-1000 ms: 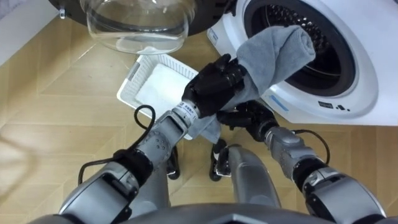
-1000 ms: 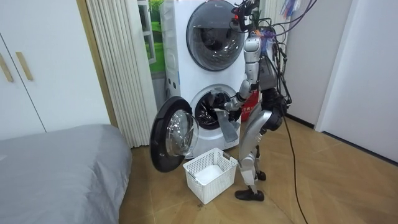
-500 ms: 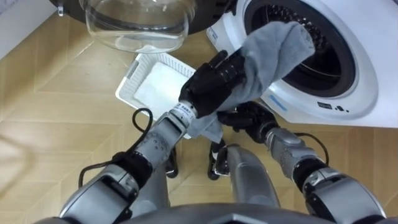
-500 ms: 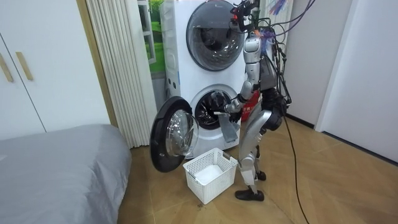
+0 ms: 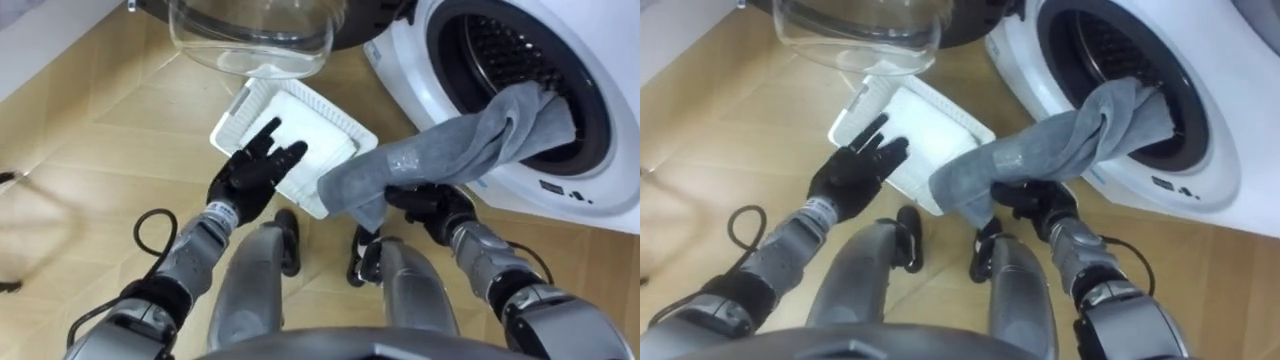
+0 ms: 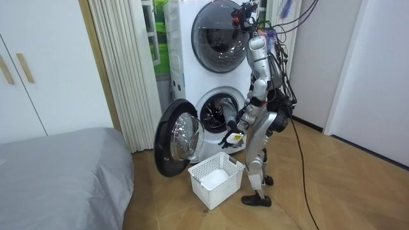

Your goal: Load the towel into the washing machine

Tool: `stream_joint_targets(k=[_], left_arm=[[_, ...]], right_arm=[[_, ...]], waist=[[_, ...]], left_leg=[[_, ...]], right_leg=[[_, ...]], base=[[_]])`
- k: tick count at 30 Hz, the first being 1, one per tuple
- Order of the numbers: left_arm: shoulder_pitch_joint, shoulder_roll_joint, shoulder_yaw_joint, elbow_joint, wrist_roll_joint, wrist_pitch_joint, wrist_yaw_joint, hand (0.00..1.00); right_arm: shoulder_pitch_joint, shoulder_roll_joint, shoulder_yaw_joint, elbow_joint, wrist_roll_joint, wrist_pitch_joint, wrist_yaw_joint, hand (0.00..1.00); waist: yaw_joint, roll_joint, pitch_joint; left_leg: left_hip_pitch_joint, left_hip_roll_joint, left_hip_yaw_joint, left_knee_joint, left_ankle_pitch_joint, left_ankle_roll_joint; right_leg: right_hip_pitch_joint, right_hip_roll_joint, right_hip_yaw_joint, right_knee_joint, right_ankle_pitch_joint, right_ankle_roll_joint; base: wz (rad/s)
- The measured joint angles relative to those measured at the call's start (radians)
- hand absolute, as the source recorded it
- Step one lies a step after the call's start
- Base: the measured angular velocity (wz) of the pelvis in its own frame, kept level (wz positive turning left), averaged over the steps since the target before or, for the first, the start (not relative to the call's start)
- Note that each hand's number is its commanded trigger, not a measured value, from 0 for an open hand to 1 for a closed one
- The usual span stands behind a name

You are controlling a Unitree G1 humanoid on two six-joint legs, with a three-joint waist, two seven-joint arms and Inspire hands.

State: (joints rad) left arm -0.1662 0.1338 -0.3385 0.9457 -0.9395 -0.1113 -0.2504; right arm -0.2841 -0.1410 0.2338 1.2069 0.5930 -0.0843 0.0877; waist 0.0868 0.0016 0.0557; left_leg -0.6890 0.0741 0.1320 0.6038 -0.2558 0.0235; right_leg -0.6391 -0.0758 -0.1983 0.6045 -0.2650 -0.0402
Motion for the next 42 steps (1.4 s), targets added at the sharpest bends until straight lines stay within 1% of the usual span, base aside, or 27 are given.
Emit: stream_joint_targets(k=[2, 5, 7, 8, 11, 13, 16, 17, 18, 19, 21, 24, 26, 27, 28, 29, 30, 32, 33, 34, 35, 36, 37, 39, 40, 41, 42], left_arm=[[0.005, -0.001, 0.005, 0.002, 0.038, 0.0, 0.038, 0.0], [0.005, -0.003, 0.028, 0.043, 0.085, -0.003, 0.072, 0.0], [0.007, -0.003, 0.043, 0.056, 0.112, -0.003, 0.088, 0.0], [0.011, -0.004, 0.051, 0.057, 0.131, -0.003, 0.097, 0.0], [0.012, -0.004, 0.062, 0.061, 0.191, -0.003, 0.117, 0.0], [0.013, 0.0, 0.062, 0.07, 0.215, -0.003, 0.129, 0.0], [0.017, 0.001, 0.064, 0.069, 0.213, -0.002, 0.141, 0.0], [0.016, 0.003, 0.064, 0.069, 0.212, -0.002, 0.141, 0.0], [0.015, 0.004, 0.064, 0.069, 0.212, -0.001, 0.14, 0.0], [0.013, 0.005, 0.064, 0.069, 0.214, 0.0, 0.139, 0.0], [0.014, 0.01, 0.064, 0.066, 0.214, 0.001, 0.136, 0.0], [0.016, 0.031, 0.062, 0.045, 0.216, 0.005, 0.133, 0.0], [0.005, 0.049, 0.067, 0.045, 0.215, 0.012, 0.132, 0.0], [0.005, 0.054, 0.07, 0.045, 0.215, 0.012, 0.132, 0.0], [0.006, 0.068, 0.071, 0.045, 0.215, 0.014, 0.132, 0.0], [0.008, 0.081, 0.071, 0.045, 0.218, 0.02, 0.133, 0.0], [0.009, 0.085, 0.073, 0.045, 0.225, 0.023, 0.132, 0.0], [0.012, 0.093, 0.091, 0.044, 0.227, 0.025, 0.133, 0.0], [0.014, 0.095, 0.091, 0.042, 0.227, 0.027, 0.133, 0.0], [0.019, 0.099, 0.104, 0.032, 0.225, 0.035, 0.133, 0.0], [0.025, 0.106, 0.114, 0.025, 0.226, 0.039, 0.133, 0.0], [0.028, 0.111, 0.116, 0.025, 0.226, 0.04, 0.133, 0.0], [0.035, 0.119, 0.123, 0.024, 0.222, 0.042, 0.133, 0.0], [0.058, 0.123, 0.139, -0.001, 0.205, 0.042, 0.135, 0.0], [0.071, 0.126, 0.142, -0.021, 0.204, 0.042, 0.139, 0.0], [0.078, 0.13, 0.143, -0.032, 0.205, 0.042, 0.139, 0.0], [0.082, 0.135, 0.144, -0.037, 0.205, 0.042, 0.139, 0.0]], right_arm=[[-0.01, -0.014, -0.001, 0.004, 0.0, 0.0, -0.001, 1.0], [-0.022, -0.027, -0.015, 0.034, -0.001, 0.001, 0.001, 1.0], [-0.029, -0.033, -0.027, 0.037, 0.004, 0.001, 0.005, 1.0], [-0.029, -0.037, -0.039, 0.042, 0.008, 0.011, 0.012, 1.0], [-0.03, -0.055, -0.039, 0.062, 0.03, 0.027, 0.031, 1.0], [-0.038, -0.06, -0.039, 0.077, 0.029, 0.039, 0.035, 1.0], [-0.042, -0.065, -0.037, 0.077, 0.03, 0.056, 0.047, 1.0], [-0.048, -0.07, -0.037, 0.078, 0.029, 0.063, 0.062, 1.0], [-0.053, -0.072, -0.037, 0.08, 0.029, 0.065, 0.068, 1.0], [-0.061, -0.08, -0.028, 0.084, 0.031, 0.066, 0.081, 1.0], [-0.067, -0.095, -0.017, 0.091, 0.039, 0.076, 0.112, 1.0], [-0.087, -0.127, -0.01, 0.1, 0.075, 0.096, 0.157, 1.0], [-0.112, -0.168, -0.01, 0.113, 0.113, 0.111, 0.189, 1.0], [-0.116, -0.175, -0.011, 0.113, 0.125, 0.111, 0.193, 1.0], [-0.123, -0.19, -0.017, 0.112, 0.155, 0.115, 0.201, 1.0], [-0.131, -0.205, -0.024, 0.117, 0.193, 0.127, 0.211, 1.0], [-0.133, -0.214, -0.03, 0.122, 0.211, 0.133, 0.219, 1.0], [-0.147, -0.248, -0.041, 0.126, 0.246, 0.159, 0.233, 1.0], [-0.15, -0.256, -0.043, 0.124, 0.252, 0.168, 0.236, 1.0], [-0.155, -0.267, -0.063, 0.124, 0.263, 0.186, 0.246, 1.0], [-0.159, -0.275, -0.082, 0.122, 0.276, 0.203, 0.255, 1.0], [-0.165, -0.276, -0.093, 0.121, 0.277, 0.212, 0.256, 1.0], [-0.175, -0.281, -0.105, 0.12, 0.3, 0.219, 0.256, 1.0], [-0.193, -0.292, -0.112, 0.115, 0.367, 0.229, 0.254, 1.0], [-0.202, -0.303, -0.13, 0.107, 0.414, 0.238, 0.254, 1.0], [-0.208, -0.314, -0.144, 0.095, 0.473, 0.24, 0.253, 1.0], [-0.209, -0.317, -0.155, 0.088, 0.494, 0.24, 0.252, 1.0]], waist=[[0.0, 0.004, 0.0], [-0.001, 0.004, 0.0], [-0.001, 0.004, 0.0], [-0.001, 0.004, 0.0001], [0.003, 0.004, 0.0002], [0.005, 0.004, 0.0003], [0.005, 0.001, 0.0006], [0.005, -0.005, 0.0034], [0.005, -0.007, 0.0044], [0.005, -0.008, 0.0052], [0.004, -0.01, 0.0063], [0.002, -0.014, 0.0079], [0.004, -0.028, 0.0108], [0.003, -0.032, 0.01], [0.0, -0.04, 0.0099], [-0.002, -0.053, 0.0091], [-0.002, -0.058, 0.0083], [-0.003, -0.077, 0.0086], [-0.006, -0.079, 0.0082], [-0.005, -0.087, 0.0092], [-0.004, -0.1, 0.008], [-0.006, -0.106, 0.0075], [-0.007, -0.111, 0.0076], [-0.007, -0.115, 0.0067], [-0.008, -0.118, 0.0068], [-0.007, -0.127, 0.0058], [-0.009, -0.134, 0.0052]], left_leg=[[-0.004, -0.002, 0.0, -0.004, 0.007, 0.002], [-0.004, -0.004, -0.001, -0.003, 0.012, 0.001], [-0.005, -0.013, -0.005, -0.005, 0.015, 0.0], [-0.005, -0.015, -0.008, -0.005, 0.016, 0.002], [-0.006, -0.018, -0.009, -0.005, 0.021, 0.008], [-0.006, -0.019, -0.009, -0.004, 0.022, 0.01], [-0.015, -0.021, -0.008, -0.009, 0.024, 0.012], [-0.022, -0.029, -0.007, -0.008, 0.026, 0.016], [-0.026, -0.032, -0.006, -0.008, 0.028, 0.016], [-0.035, -0.035, -0.006, -0.005, 0.031, 0.018], [-0.047, -0.036, -0.011, 0.012, 0.031, 0.019], [-0.079, -0.036, -0.024, 0.036, 0.031, 0.019], [-0.105, -0.038, -0.023, 0.055, 0.031, 0.019], [-0.109, -0.038, -0.024, 0.056, 0.031, 0.019], [-0.114, -0.038, -0.027, 0.061, 0.032, 0.02], [-0.114, -0.04, -0.029, 0.067, 0.032, 0.02], [-0.114, -0.042, -0.03, 0.069, 0.032, 0.02], [-0.115, -0.049, -0.036, 0.082, 0.032, 0.02], [-0.118, -0.05, -0.039, 0.085, 0.032, 0.02], [-0.124, -0.05, -0.04, 0.089, 0.032, 0.02], [-0.129, -0.054, -0.04, 0.094, 0.032, 0.021], [-0.132, -0.056, -0.039, 0.099, 0.032, 0.021], [-0.138, -0.055, -0.04, 0.108, 0.029, 0.026], [-0.141, -0.056, -0.04, 0.117, 0.027, 0.028], [-0.14, -0.062, -0.039, 0.12, 0.027, 0.029], [-0.141, -0.071, -0.039, 0.12, 0.029, 0.032], [-0.143, -0.072, -0.037, 0.121, 0.029, 0.033]], right_leg=[[-0.006, -0.011, -0.01, 0.003, 0.0, 0.0], [-0.006, -0.014, -0.016, 0.003, 0.0, 0.0], [-0.006, -0.016, -0.018, 0.003, 0.0, -0.001], [-0.007, -0.019, -0.02, 0.004, -0.001, -0.001], [-0.007, -0.029, -0.024, 0.004, -0.001, 0.0], [-0.007, -0.032, -0.024, 0.004, -0.001, 0.0], [-0.018, -0.037, -0.023, 0.011, -0.003, 0.0], [-0.032, -0.048, -0.022, 0.029, -0.008, 0.001], [-0.041, -0.051, -0.022, 0.037, -0.009, 0.002], [-0.049, -0.057, -0.023, 0.045, -0.013, 0.001], [-0.056, -0.059, -0.027, 0.056, -0.015, 0.003], [-0.078, -0.062, -0.038, 0.07, -0.017, 0.001], [-0.105, -0.067, -0.035, 0.093, -0.023, 0.0], [-0.11, -0.068, -0.035, 0.095, -0.023, -0.001], [-0.114, -0.067, -0.036, 0.099, -0.024, -0.002], [-0.114, -0.072, -0.038, 0.109, -0.028, -0.004], [-0.114, -0.074, -0.039, 0.113, -0.031, -0.005], [-0.113, -0.079, -0.041, 0.128, -0.036, -0.004], [-0.113, -0.08, -0.045, 0.129, -0.037, -0.005], [-0.117, -0.085, -0.048, 0.137, -0.039, -0.005], [-0.125, -0.093, -0.049, 0.154, -0.044, -0.006], [-0.129, -0.097, -0.049, 0.162, -0.048, -0.006], [-0.132, -0.099, -0.05, 0.175, -0.052, -0.005], [-0.133, -0.104, -0.054, 0.186, -0.054, -0.005], [-0.135, -0.113, -0.054, 0.197, -0.058, -0.003], [-0.142, -0.12, -0.05, 0.21, -0.062, 0.0], [-0.146, -0.124, -0.051, 0.215, -0.064, 0.0]], base=[[0.09], [0.03], [0.05], [0.07], [0.07], [0.02], [0.03], [0.07], [0.09], [0.11], [0.12], [0.11], [0.02], [0.0], [0.04], [0.07], [0.09], [0.1], [0.12], [0.13], [0.13], [0.1], [0.09], [0.08], [0.13], [0.14], [0.12]])
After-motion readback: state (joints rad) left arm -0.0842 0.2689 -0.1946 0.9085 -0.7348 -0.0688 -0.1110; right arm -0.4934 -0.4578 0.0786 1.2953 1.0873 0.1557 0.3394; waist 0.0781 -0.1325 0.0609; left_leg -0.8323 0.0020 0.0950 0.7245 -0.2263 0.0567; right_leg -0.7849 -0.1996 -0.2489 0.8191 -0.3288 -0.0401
